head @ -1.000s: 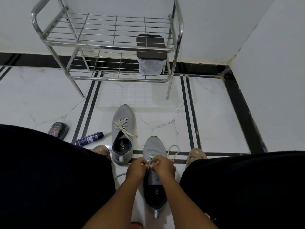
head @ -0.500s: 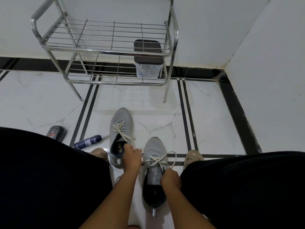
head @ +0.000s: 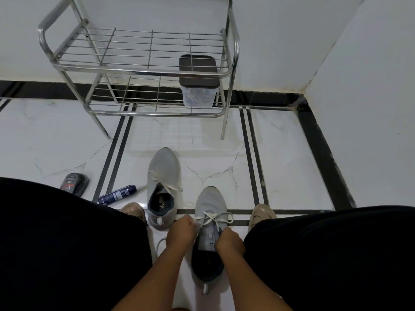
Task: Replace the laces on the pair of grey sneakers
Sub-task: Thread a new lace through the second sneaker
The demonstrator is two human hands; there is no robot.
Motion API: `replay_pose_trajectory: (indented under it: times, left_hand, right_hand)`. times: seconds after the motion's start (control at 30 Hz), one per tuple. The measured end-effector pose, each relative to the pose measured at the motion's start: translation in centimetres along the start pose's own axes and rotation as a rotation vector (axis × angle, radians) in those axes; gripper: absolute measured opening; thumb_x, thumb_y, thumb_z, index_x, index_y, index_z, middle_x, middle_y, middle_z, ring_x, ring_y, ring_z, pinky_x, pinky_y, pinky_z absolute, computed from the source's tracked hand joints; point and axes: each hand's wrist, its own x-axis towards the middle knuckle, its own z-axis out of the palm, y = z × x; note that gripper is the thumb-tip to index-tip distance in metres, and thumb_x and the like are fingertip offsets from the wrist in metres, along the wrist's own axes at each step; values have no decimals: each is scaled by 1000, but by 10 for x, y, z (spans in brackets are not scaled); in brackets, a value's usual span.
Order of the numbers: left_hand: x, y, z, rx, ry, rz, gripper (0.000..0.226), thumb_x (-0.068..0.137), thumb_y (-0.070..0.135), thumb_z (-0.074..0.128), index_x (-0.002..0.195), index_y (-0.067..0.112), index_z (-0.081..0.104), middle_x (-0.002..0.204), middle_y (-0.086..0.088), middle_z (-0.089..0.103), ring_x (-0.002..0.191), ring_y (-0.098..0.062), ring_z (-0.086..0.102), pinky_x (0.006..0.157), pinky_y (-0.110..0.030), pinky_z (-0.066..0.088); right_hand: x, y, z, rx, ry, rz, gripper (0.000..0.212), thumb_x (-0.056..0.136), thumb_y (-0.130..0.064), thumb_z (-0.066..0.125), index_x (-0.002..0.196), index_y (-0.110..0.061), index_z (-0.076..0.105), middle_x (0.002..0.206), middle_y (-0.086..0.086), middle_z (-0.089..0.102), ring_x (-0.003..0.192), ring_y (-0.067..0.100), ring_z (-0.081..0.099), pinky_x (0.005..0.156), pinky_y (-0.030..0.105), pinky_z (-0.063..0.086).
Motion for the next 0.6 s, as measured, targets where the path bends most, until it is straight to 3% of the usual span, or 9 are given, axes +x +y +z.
replay_pose_trajectory:
  times: [0.07, 0.13, 0.17, 0.2, 0.27, 0.33, 0.4, 0.47, 0.6]
  left_hand:
    - [9, 18, -22, -550, 162, -164, 21, 90, 16, 47, 75, 11, 59, 86, -13, 65, 76, -29, 62, 69, -37, 51]
    - [10, 36, -49, -1268, 237, -349, 28, 95, 15, 41, 70, 11, 51, 68, -7, 56, 58, -19, 53, 56, -30, 44]
    - [6, 42, -62, -1481, 245, -369, 30, 98, 18, 38, 69, 13, 47, 60, -3, 51, 49, -14, 47, 51, -26, 43]
    - [8, 42, -68, -1469, 252, -333, 29, 98, 23, 39, 71, 14, 45, 56, 0, 46, 43, -12, 42, 46, -23, 39]
    - [11, 37, -65, -805, 222, -185, 20, 95, 28, 49, 89, 10, 49, 68, -3, 52, 54, -17, 50, 52, -25, 41]
    - [15, 26, -44, -157, 130, -2, 31, 92, 31, 56, 110, 9, 43, 95, -11, 59, 84, -28, 62, 74, -33, 50]
    - [8, 18, -19, 188, -6, 106, 32, 94, 39, 50, 114, 15, 47, 110, -13, 63, 102, -32, 61, 83, -34, 48]
    - [4, 12, -4, 356, -60, 123, 38, 98, 43, 40, 112, 13, 58, 114, -13, 64, 107, -30, 59, 81, -31, 44]
    - [9, 0, -7, 259, -8, 1, 33, 98, 24, 35, 102, 6, 64, 111, -16, 66, 102, -31, 61, 77, -31, 44]
  right_hand:
    - [1, 1, 1, 17, 0, 4, 29, 95, -21, 49, 124, -17, 52, 128, 6, 56, 116, 23, 57, 89, 33, 50]
    - [1, 1, 1, 31, -5, 13, 31, 94, -23, 52, 124, -17, 52, 128, 6, 57, 116, 23, 57, 89, 33, 50]
    - [2, 0, 1, 37, -9, 20, 32, 93, -24, 53, 124, -17, 53, 128, 6, 57, 116, 23, 58, 89, 33, 50]
    - [2, 0, 1, 46, -14, 28, 33, 92, -25, 54, 125, -17, 53, 129, 6, 57, 116, 23, 58, 90, 33, 51]
    - [3, -1, 0, 58, -24, 43, 36, 91, -29, 57, 125, -17, 53, 129, 7, 57, 116, 24, 58, 91, 33, 51]
    - [4, -2, 1, 74, -37, 51, 40, 89, -35, 60, 124, -17, 53, 128, 7, 58, 115, 25, 58, 89, 33, 52]
    - [5, -3, 1, 84, -38, 57, 41, 88, -36, 62, 123, -17, 54, 127, 7, 58, 114, 24, 59, 87, 33, 51]
    - [4, -3, 1, 81, -30, 62, 39, 89, -34, 60, 124, -17, 54, 127, 7, 58, 114, 24, 59, 88, 33, 52]
    - [5, -2, 1, 78, -32, 67, 37, 90, -29, 58, 125, -17, 53, 128, 7, 57, 115, 24, 58, 90, 33, 51]
